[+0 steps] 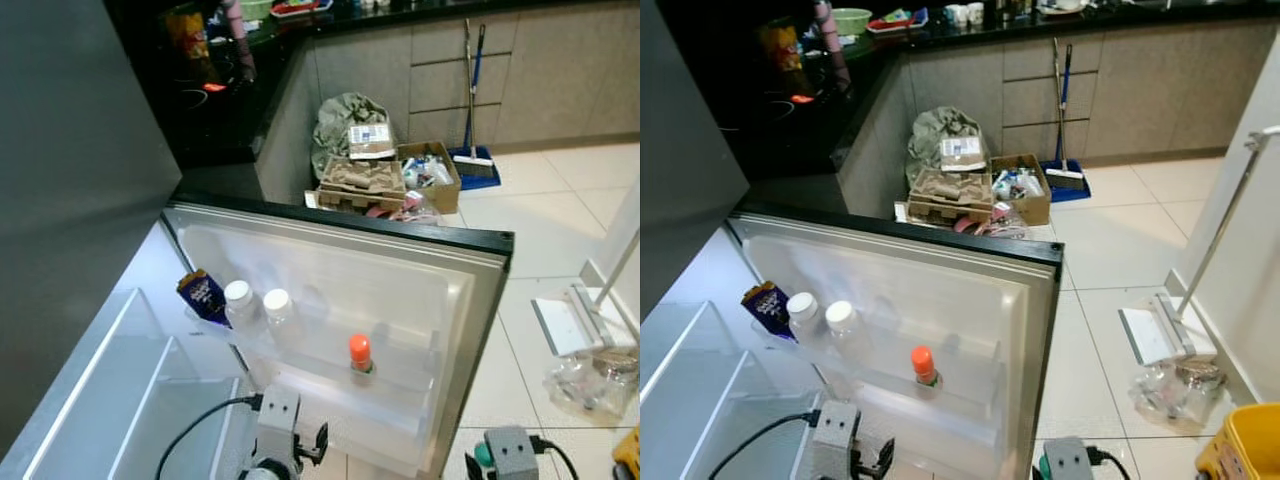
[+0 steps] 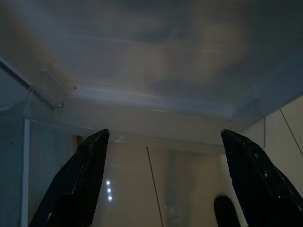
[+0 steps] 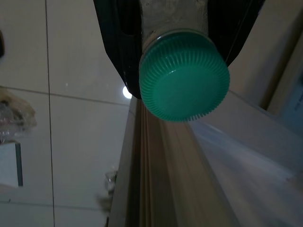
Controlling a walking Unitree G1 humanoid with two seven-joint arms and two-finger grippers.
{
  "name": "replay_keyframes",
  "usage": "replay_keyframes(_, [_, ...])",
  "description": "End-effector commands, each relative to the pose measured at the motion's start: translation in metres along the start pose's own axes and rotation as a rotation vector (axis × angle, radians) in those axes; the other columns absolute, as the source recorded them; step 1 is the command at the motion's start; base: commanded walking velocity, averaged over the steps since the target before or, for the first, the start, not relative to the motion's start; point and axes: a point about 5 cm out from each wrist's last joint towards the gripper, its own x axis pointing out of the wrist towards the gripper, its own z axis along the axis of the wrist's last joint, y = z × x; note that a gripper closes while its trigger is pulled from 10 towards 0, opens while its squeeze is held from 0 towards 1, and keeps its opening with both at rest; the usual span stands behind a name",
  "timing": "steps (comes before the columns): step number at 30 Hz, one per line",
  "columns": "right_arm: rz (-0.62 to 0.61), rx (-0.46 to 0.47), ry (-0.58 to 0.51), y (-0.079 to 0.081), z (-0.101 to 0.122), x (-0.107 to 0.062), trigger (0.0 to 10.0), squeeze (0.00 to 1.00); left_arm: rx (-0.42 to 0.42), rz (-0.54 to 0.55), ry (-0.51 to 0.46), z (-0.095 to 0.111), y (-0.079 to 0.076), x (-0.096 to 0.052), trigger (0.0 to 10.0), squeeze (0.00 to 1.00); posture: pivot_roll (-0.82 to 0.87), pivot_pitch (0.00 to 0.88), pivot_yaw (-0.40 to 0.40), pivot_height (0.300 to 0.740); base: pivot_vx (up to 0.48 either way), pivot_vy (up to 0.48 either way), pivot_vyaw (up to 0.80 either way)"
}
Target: Restocking fridge
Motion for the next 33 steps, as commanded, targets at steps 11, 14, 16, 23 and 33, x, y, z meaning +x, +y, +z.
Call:
replay_keyframes(11, [0.367, 0.010, -0.112, 0.051, 0.032, 0.014, 10.0, 0.00, 0.018, 0.018, 0.037, -0.014, 0.007, -0.011, 10.0, 0.00, -0.09, 0.159, 0.111, 0.740, 0.000, 0.000, 0.00])
replay_keyframes(14, [0.368, -0.036, -0.122, 0.050, 0.037, 0.018, 10.0, 0.00, 0.017, 0.019, 0.036, -0.015, 0.007, -0.011, 10.0, 0.00, -0.08, 0.153, 0.107, 0.740, 0.000, 0.000, 0.00])
replay_keyframes(16, [0.310, -0.070, -0.138, 0.042, 0.042, 0.021, 10.0, 0.00, 0.017, 0.019, 0.036, -0.015, 0.006, -0.011, 10.0, 0.00, -0.08, 0.150, 0.106, 0.740, 0.000, 0.000, 0.00])
replay_keyframes(23, [0.005, -0.200, -0.206, 0.003, 0.058, 0.027, 10.0, 0.00, 0.016, 0.020, 0.032, -0.014, 0.006, -0.011, 10.0, 0.00, -0.09, 0.148, 0.105, 0.740, 0.000, 0.000, 0.00])
replay_keyframes(33, [-0.239, -0.303, -0.196, -0.025, 0.061, 0.023, 10.0, 0.00, 0.016, 0.014, 0.029, -0.013, 0.006, -0.010, 10.0, 0.00, -0.09, 0.147, 0.107, 0.740, 0.000, 0.000, 0.00])
